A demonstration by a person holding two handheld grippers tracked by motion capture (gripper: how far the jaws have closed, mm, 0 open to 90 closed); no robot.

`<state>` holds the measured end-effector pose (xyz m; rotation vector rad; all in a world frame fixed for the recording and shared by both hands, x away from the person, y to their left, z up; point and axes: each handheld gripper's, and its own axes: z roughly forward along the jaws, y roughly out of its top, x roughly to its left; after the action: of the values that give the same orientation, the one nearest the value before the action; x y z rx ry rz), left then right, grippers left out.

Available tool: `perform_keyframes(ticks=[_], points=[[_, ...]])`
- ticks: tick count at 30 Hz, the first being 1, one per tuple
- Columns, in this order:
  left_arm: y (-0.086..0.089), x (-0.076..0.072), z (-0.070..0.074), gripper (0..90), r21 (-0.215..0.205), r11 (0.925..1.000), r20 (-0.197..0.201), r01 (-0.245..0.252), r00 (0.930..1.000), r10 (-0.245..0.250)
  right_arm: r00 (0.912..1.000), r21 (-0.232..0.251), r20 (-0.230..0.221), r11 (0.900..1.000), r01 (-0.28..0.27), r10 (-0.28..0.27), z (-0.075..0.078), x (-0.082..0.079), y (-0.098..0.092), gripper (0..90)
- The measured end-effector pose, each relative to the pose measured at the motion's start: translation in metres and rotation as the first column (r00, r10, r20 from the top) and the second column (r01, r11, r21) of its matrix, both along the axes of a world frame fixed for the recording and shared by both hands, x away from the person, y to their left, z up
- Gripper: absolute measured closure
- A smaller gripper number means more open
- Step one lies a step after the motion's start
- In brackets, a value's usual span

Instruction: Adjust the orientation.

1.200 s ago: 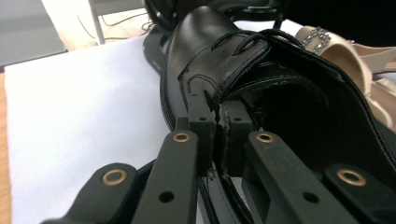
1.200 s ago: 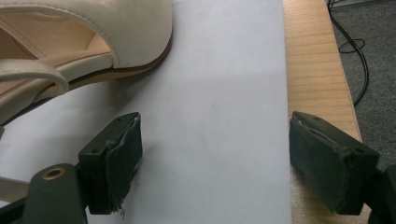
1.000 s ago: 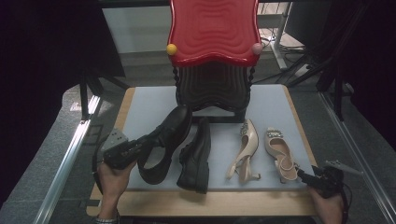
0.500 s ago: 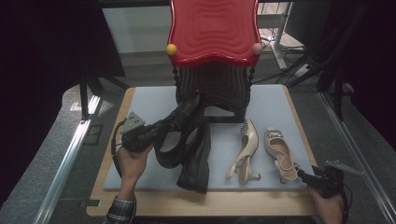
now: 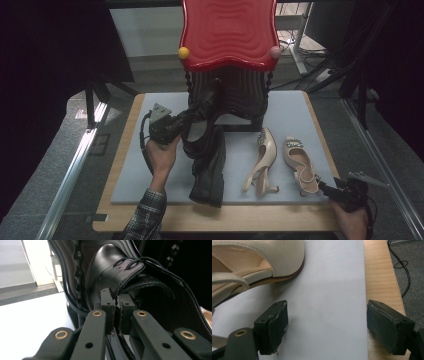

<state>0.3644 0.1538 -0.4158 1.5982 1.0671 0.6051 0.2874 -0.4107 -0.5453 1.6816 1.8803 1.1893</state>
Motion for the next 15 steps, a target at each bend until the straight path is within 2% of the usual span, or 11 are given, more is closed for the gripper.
perform_keyframes(ticks=[2,4,7,9,10,15], points=[[-0.006,0.01,-0.001,85.6,-0.019,0.9996,0.005,-0.019,0.9998,0.019,1.0,0.001,0.0,1.0,0.0,0.0,0.0,0.0,0.0,18.2],[-0.007,0.013,-0.001,85.6,-0.017,0.9995,0.007,-0.026,0.9996,0.026,1.0,0.002,0.0,1.0,0.0,0.0,0.0,0.0,0.0,18.2],[-0.015,0.022,0.0,85.6,-0.01,0.9976,0.022,-0.069,0.9974,0.069,1.0,0.005,-0.002,1.0,-0.001,0.001,0.0,0.0,-0.001,18.2],[-0.02,0.028,0.0,85.6,-0.016,0.9952,0.03,-0.096,0.9949,0.097,1.0,0.005,-0.002,1.0,-0.001,0.001,0.0,0.0,-0.001,18.2],[-0.025,0.033,0.001,85.6,-0.01,0.9924,0.045,-0.123,0.9913,0.123,1.0,0.006,-0.001,1.0,-0.002,0.002,0.0,0.0,-0.001,18.1],[-0.035,0.044,0.004,85.5,-0.005,0.9868,0.059,-0.162,0.9851,0.162,1.0,0.007,-0.001,1.0,-0.004,0.004,0.0,0.0,-0.001,17.7]])
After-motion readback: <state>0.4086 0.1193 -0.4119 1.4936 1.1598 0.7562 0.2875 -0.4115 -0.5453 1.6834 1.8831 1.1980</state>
